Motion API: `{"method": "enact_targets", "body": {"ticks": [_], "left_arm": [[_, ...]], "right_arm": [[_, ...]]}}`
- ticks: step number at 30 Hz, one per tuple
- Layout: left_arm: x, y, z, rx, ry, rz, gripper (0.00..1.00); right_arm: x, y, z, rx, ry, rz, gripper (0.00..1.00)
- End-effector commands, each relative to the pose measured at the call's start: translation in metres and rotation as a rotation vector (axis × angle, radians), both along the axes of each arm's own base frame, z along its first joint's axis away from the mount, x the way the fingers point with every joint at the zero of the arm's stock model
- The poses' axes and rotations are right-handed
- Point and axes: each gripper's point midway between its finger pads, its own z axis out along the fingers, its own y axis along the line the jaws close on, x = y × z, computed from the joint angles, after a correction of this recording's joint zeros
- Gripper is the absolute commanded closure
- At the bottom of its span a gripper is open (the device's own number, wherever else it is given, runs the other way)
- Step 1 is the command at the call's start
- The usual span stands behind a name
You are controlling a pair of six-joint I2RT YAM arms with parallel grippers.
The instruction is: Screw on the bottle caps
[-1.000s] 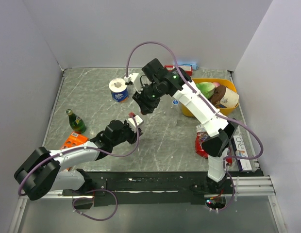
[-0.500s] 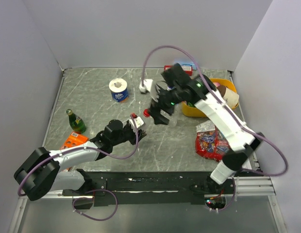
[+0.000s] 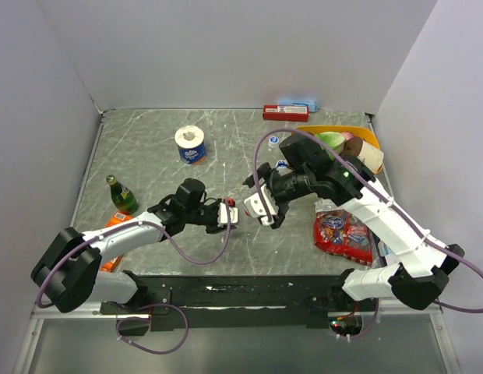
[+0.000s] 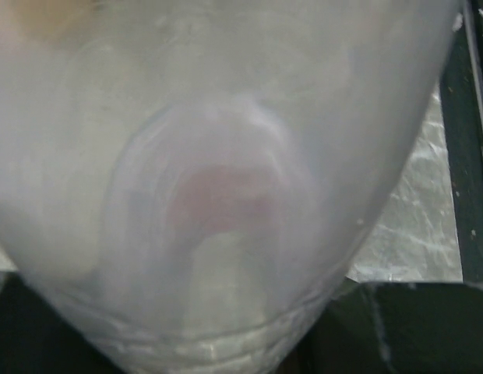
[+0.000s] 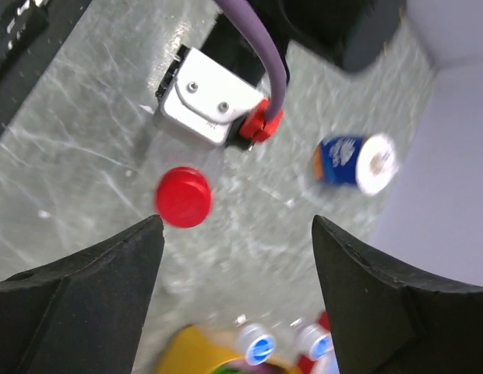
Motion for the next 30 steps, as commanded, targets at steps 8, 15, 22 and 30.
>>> {"method": "enact_targets", "body": {"ticks": [8,15,22,30], "left_arm": [[-0.014,-0.006,0.007,0.009,-0.045,-0.167,0.99],[-0.012,-0.009,0.009,-0.001,-0.049,-0.171,0.99],[-0.01,-0.011,0.014,-0.007,-0.056,-0.179,0.99],[-0.007,-0.008,0.015,-0.008,-0.064,-0.17,0.99]], "right_arm": [[-0.047,-0.013,-0.026,-0.147,-0.033,0.341,0.27],[-0.049,-0.004,-0.03,-0.139,-0.025,0.336,0.32],[-0.045,0.005,-0.038,-0.156,-0.012,0.338,0.49],[-0.04,0.008,-0.045,-0.177,-0.011,0.327,0.53]]}}
